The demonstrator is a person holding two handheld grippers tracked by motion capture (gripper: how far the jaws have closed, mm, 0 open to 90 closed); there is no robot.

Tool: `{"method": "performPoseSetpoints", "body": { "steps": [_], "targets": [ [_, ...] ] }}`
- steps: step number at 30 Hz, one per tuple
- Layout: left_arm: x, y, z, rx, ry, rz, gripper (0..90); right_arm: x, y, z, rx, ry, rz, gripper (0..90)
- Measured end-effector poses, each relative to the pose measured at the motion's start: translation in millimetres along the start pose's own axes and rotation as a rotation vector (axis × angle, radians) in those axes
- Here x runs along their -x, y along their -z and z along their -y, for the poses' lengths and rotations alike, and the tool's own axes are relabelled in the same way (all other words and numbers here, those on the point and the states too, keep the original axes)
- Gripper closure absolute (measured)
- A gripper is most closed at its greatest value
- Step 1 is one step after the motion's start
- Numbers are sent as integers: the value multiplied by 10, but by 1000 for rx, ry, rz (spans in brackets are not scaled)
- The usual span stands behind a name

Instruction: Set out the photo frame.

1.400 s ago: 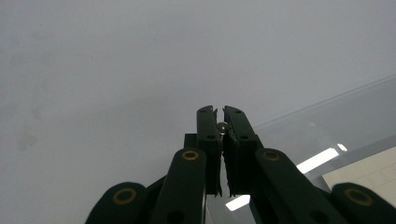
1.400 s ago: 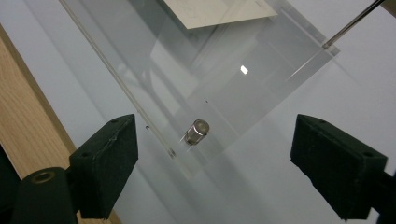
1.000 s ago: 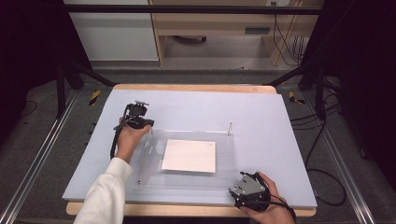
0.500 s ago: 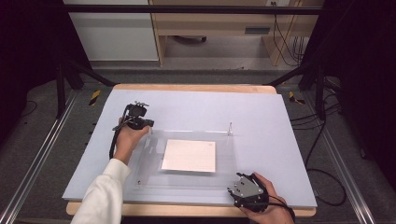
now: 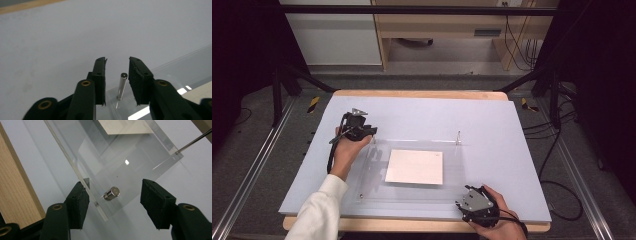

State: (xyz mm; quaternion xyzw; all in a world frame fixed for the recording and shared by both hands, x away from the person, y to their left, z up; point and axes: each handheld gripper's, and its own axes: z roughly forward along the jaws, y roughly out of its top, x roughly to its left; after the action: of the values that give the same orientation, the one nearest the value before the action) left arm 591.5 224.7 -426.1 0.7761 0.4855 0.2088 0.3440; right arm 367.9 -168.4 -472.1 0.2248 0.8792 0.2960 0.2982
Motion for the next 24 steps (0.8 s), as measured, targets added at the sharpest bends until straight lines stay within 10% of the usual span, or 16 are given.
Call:
{"method": "performPoseSetpoints", "body": {
  "steps": [9, 24],
  "targets": [
    [146, 438, 196, 122, -151, -3, 495, 7, 12, -16, 0, -19, 1, 406],
    [516, 1078, 468, 158, -361, 107, 408, 90, 127, -112, 45, -50, 14, 440]
  ]
}}
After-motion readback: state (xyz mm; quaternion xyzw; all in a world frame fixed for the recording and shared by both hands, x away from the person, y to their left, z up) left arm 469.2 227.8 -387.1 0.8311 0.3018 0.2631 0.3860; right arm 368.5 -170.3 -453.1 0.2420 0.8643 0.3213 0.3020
